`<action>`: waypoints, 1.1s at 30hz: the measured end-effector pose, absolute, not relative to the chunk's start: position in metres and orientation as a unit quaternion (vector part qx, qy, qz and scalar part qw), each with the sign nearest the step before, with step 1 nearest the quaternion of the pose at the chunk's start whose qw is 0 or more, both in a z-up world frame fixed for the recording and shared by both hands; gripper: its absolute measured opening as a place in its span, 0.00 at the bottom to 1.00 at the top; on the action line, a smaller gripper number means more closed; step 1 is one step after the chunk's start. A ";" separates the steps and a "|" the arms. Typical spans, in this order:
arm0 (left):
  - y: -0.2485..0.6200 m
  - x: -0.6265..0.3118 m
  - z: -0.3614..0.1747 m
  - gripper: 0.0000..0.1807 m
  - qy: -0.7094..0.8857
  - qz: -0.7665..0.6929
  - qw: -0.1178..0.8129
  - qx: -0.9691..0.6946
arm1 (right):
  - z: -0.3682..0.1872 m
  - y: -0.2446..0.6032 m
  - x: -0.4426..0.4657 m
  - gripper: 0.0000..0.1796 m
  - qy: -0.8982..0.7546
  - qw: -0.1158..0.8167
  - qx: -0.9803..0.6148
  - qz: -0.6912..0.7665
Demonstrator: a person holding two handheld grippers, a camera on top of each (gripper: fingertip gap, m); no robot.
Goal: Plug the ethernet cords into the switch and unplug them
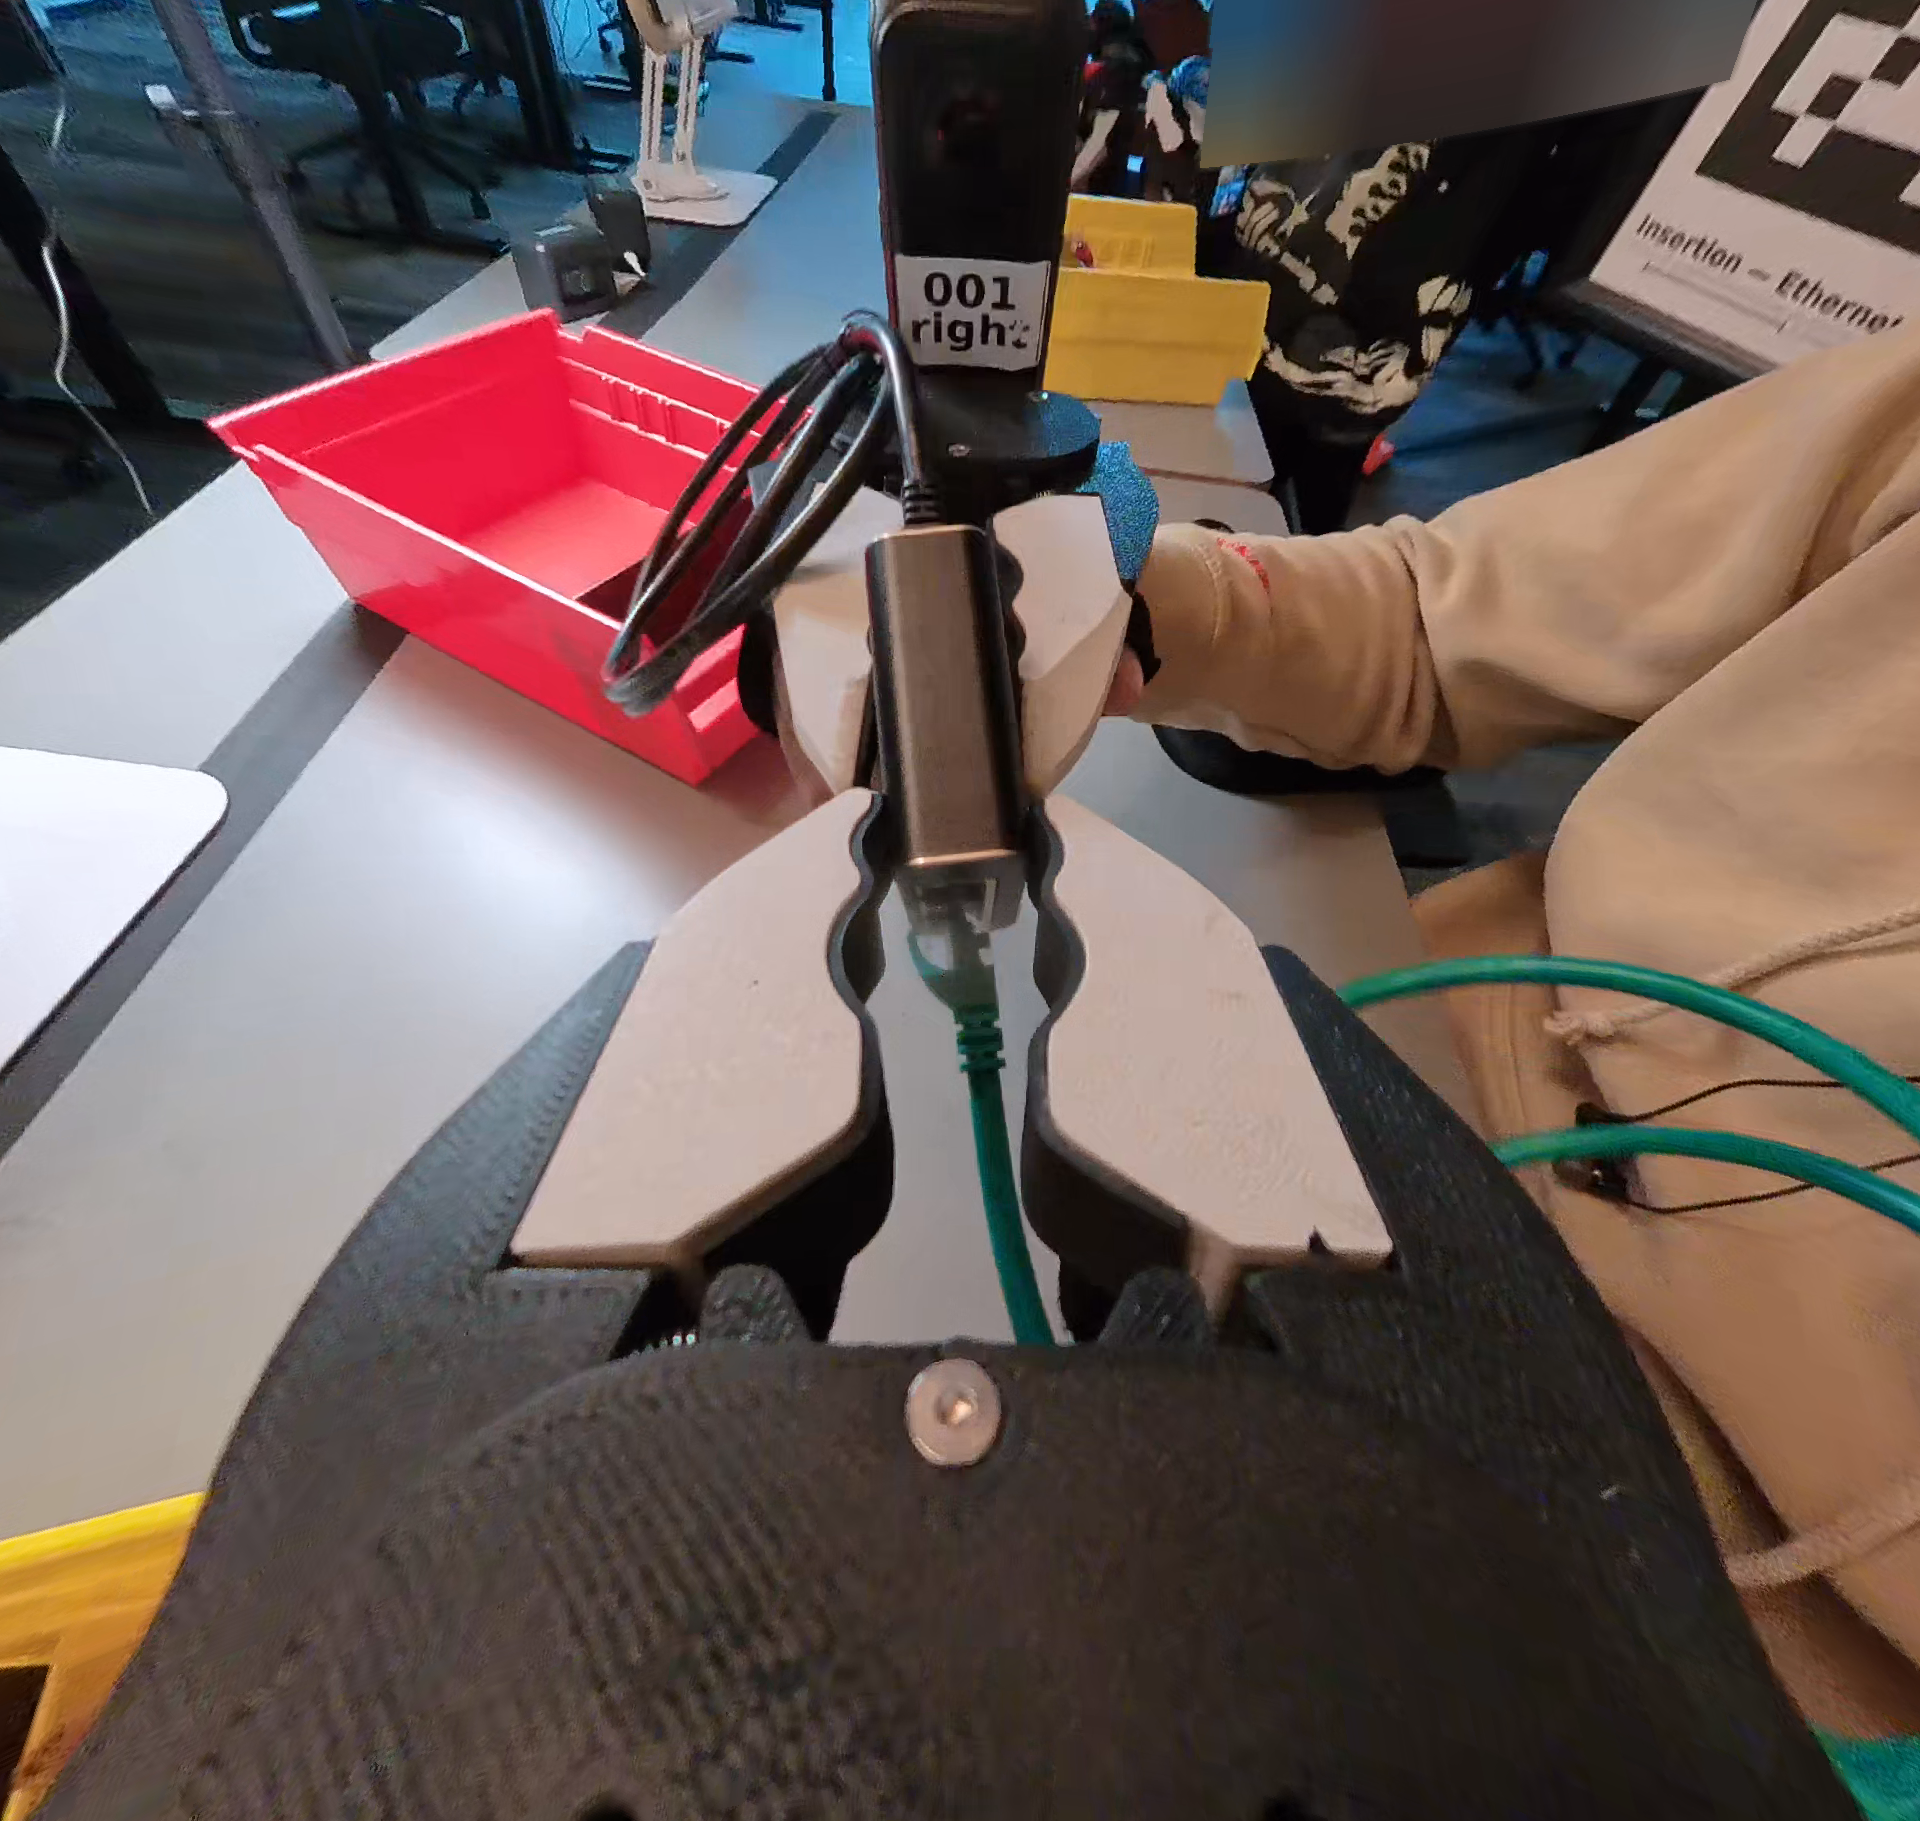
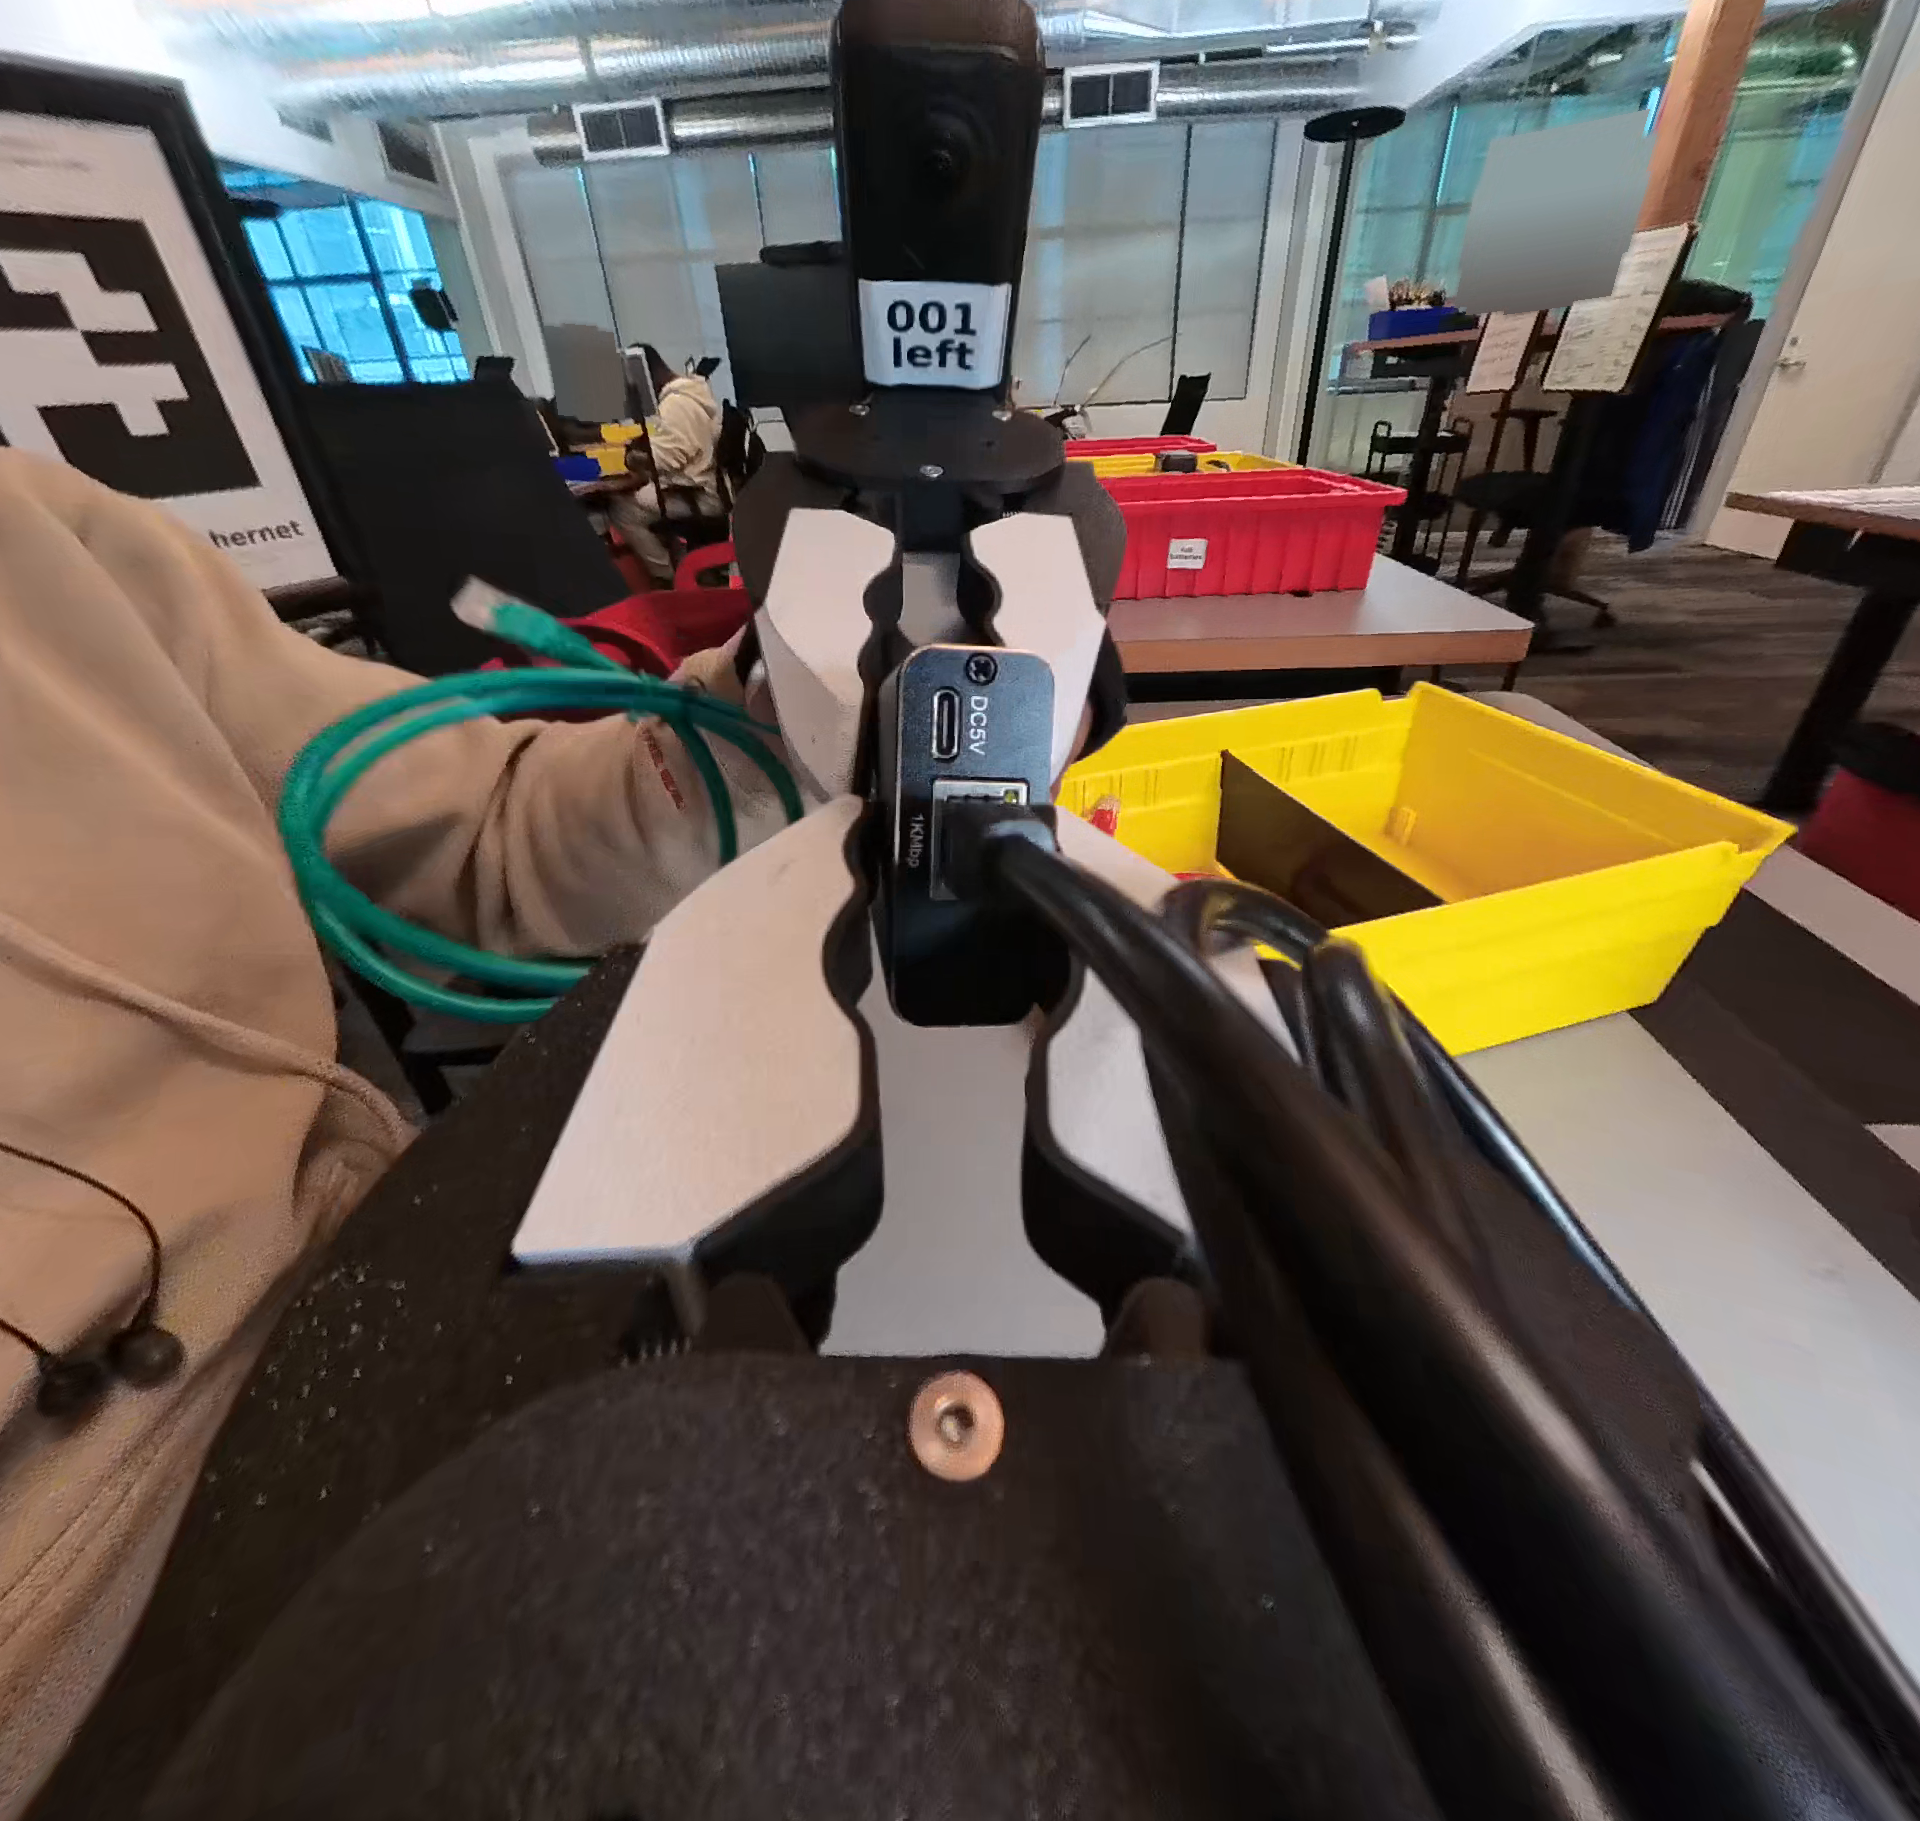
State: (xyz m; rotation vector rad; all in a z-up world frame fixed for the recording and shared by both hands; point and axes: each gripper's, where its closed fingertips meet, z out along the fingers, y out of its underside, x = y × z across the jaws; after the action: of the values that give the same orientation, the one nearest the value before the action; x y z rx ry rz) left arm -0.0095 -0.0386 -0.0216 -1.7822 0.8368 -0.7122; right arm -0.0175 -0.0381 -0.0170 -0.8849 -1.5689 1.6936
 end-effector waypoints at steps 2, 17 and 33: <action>-0.039 -0.008 -0.020 0.14 0.358 -0.280 0.508 -0.732 | -0.015 -0.039 -0.015 0.26 -0.600 0.322 -0.332 0.654; -0.003 -0.207 -0.071 0.16 0.052 -0.122 0.497 -0.858 | 0.030 -0.005 0.048 0.14 -0.583 0.342 -0.250 0.693; 0.015 -0.227 -0.230 0.13 0.012 -0.002 0.239 -0.971 | 0.047 0.033 0.083 0.14 -0.580 0.403 -0.263 0.657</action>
State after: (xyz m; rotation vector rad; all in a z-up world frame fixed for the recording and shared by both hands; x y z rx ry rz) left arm -0.2269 0.0152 -0.2297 -2.6579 0.0332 -0.0057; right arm 0.0828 0.0329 0.0466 -0.6644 -1.4647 1.6599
